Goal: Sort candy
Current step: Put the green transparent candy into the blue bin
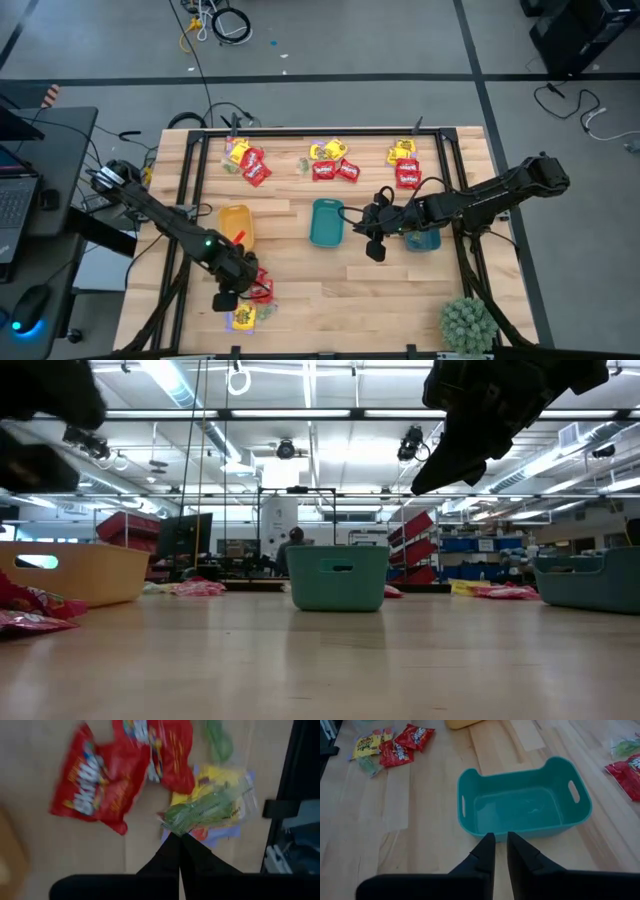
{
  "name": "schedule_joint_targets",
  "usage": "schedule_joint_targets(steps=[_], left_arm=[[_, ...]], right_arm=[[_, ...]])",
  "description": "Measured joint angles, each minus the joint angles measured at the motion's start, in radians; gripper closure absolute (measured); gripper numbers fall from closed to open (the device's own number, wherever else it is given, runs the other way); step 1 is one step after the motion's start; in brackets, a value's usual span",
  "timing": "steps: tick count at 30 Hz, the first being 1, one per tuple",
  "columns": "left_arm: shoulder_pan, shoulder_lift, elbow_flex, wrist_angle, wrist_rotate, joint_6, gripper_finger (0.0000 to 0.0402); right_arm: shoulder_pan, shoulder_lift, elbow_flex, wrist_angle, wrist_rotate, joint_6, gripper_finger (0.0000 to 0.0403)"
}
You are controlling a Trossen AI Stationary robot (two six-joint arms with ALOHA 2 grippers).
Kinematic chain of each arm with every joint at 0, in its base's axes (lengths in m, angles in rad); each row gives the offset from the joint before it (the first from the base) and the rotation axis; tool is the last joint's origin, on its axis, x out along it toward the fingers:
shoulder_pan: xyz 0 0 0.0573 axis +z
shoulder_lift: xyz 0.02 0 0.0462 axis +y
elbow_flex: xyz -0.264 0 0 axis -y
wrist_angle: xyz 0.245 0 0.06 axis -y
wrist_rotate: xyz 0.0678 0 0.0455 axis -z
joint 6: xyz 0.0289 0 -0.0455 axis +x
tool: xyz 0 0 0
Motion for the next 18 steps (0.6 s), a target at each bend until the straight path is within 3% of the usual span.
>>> schedule_joint_targets(steps=[7, 14, 18], left_arm=[[0.104, -0.001, 0.096, -0.062, -0.167, 0.079, 0.0401], [0.264, -0.001, 0.11, -0.001, -0.522, 0.239, 0.0401], [0.328, -0.001, 0.11, 0.188, -0.7, 0.418, 0.0401]], right_arm=[[0.0, 0.0, 0.048, 0.002, 0.0, -0.037, 0.0355], [0.0, -0.001, 0.076, 0.091, 0.0, -0.025, 0.0328], [-0.012, 0.0, 0.076, 0.173, -0.003, 0.044, 0.0304]])
